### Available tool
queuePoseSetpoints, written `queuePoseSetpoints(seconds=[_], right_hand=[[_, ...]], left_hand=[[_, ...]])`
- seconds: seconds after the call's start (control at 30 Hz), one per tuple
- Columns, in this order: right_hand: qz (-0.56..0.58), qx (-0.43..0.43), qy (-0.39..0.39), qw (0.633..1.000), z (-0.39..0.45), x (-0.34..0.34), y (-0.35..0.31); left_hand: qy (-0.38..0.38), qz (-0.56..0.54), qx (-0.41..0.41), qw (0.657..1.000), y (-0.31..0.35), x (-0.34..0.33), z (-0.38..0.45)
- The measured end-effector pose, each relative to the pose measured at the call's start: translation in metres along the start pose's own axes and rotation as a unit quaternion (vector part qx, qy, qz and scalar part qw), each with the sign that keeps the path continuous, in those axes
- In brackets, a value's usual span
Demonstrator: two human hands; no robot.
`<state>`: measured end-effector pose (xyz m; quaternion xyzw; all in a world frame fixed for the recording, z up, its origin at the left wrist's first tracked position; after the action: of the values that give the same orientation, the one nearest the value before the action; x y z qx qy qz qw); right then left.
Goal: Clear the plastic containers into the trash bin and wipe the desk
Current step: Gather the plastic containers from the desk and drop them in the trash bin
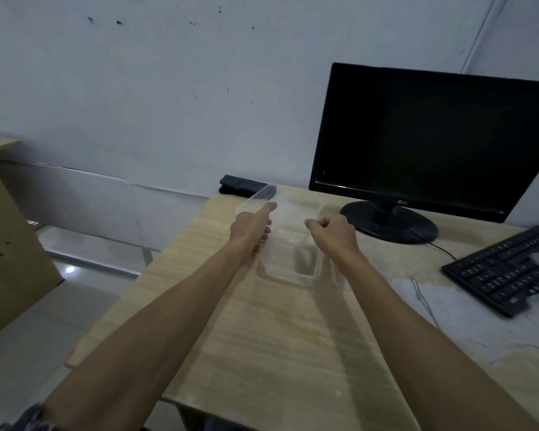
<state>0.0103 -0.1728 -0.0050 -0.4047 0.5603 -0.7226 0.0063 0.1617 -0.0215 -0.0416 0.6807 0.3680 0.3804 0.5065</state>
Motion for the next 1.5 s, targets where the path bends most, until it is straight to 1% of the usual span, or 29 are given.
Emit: queuePoseSetpoints(seconds=[0.1, 0.13, 0.2, 0.23, 0.27, 0.33, 0.37, 0.4, 0.5, 0.57, 0.63, 0.7, 0.77, 0.8, 0.83, 0.97, 1.03, 1.1, 1.17, 1.27, 1.37, 1.5], right_hand=[[0.053, -0.042, -0.003, 0.998, 0.005, -0.004, 0.001], [0.053, -0.064, -0.002, 0.997, 0.007, -0.003, 0.001], [0.017, -0.084, 0.001, 0.996, 0.009, 0.0, -0.002], [-0.004, -0.085, 0.007, 0.996, 0.012, 0.003, -0.003], [-0.019, -0.093, 0.011, 0.995, 0.015, 0.004, -0.003], [-0.035, -0.1, 0.015, 0.994, 0.025, 0.006, -0.001], [-0.036, -0.105, 0.012, 0.994, 0.028, 0.006, 0.001], [-0.029, -0.112, 0.003, 0.993, 0.031, 0.005, 0.002], [0.001, -0.132, -0.007, 0.991, 0.04, 0.004, 0.006], [0.028, -0.144, -0.006, 0.989, 0.043, 0.005, 0.008], [0.077, -0.16, -0.018, 0.984, 0.042, 0.002, 0.008], [0.128, -0.167, -0.03, 0.977, 0.04, -0.001, 0.006], [0.165, -0.163, -0.042, 0.972, 0.036, -0.003, 0.001], [0.18, -0.164, -0.053, 0.968, 0.033, -0.005, -0.002], [0.2, -0.164, -0.066, 0.964, 0.029, -0.007, -0.005], [0.321, -0.173, -0.117, 0.924, 0.01, -0.014, -0.021], [0.355, -0.172, -0.137, 0.909, 0.0, -0.017, -0.027], [0.372, -0.17, -0.155, 0.899, -0.009, -0.021, -0.03], [0.389, -0.155, -0.164, 0.893, -0.019, -0.02, -0.035], [0.422, -0.12, -0.163, 0.883, -0.031, -0.012, -0.041], [0.482, -0.093, -0.153, 0.858, -0.042, 0.002, -0.045], [0.53, -0.069, -0.151, 0.832, -0.054, 0.023, -0.046]], left_hand=[[0.028, -0.005, -0.003, 1.0, 0.002, 0.002, 0.008], [0.029, -0.002, -0.001, 1.0, 0.003, 0.002, 0.013], [0.041, 0.021, -0.003, 0.999, 0.003, 0.006, 0.022], [0.057, 0.062, -0.014, 0.996, 0.005, 0.01, 0.028], [0.076, 0.13, -0.035, 0.988, 0.008, 0.015, 0.034], [0.108, 0.267, -0.096, 0.953, 0.022, 0.018, 0.04], [0.117, 0.305, -0.11, 0.939, 0.025, 0.019, 0.042], [0.119, 0.33, -0.107, 0.93, 0.025, 0.02, 0.048], [0.089, 0.389, -0.085, 0.913, 0.019, 0.021, 0.069], [0.073, 0.365, -0.09, 0.924, 0.017, 0.023, 0.081], [0.09, 0.31, -0.083, 0.943, 0.017, 0.032, 0.087], [0.118, 0.221, -0.047, 0.967, 0.016, 0.044, 0.09], [0.127, 0.097, -0.013, 0.987, 0.018, 0.052, 0.087], [0.124, 0.051, -0.005, 0.991, 0.022, 0.056, 0.084], [0.124, 0.028, -0.004, 0.992, 0.028, 0.062, 0.08], [0.169, 0.014, -0.042, 0.985, 0.058, 0.099, 0.062], [0.181, -0.013, -0.06, 0.982, 0.073, 0.119, 0.047], [0.163, -0.074, -0.072, 0.981, 0.085, 0.128, 0.034], [0.125, -0.146, -0.065, 0.979, 0.094, 0.131, 0.016], [0.027, -0.21, -0.03, 0.977, 0.097, 0.116, -0.008], [-0.053, -0.203, -0.009, 0.978, 0.091, 0.089, -0.034], [-0.092, -0.162, -0.018, 0.982, 0.085, 0.06, -0.055]])
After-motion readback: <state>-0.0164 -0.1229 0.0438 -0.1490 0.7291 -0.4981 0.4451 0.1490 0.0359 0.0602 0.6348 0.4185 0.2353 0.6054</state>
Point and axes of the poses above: each hand's wrist, its own z-axis towards the middle knuckle, its own x-axis out of the back of the hand, y = z × x, the point moved 8 cm from there along z, towards the middle knuckle, and after that the axes turned 1 degree about -x, right-handed, at the moved point
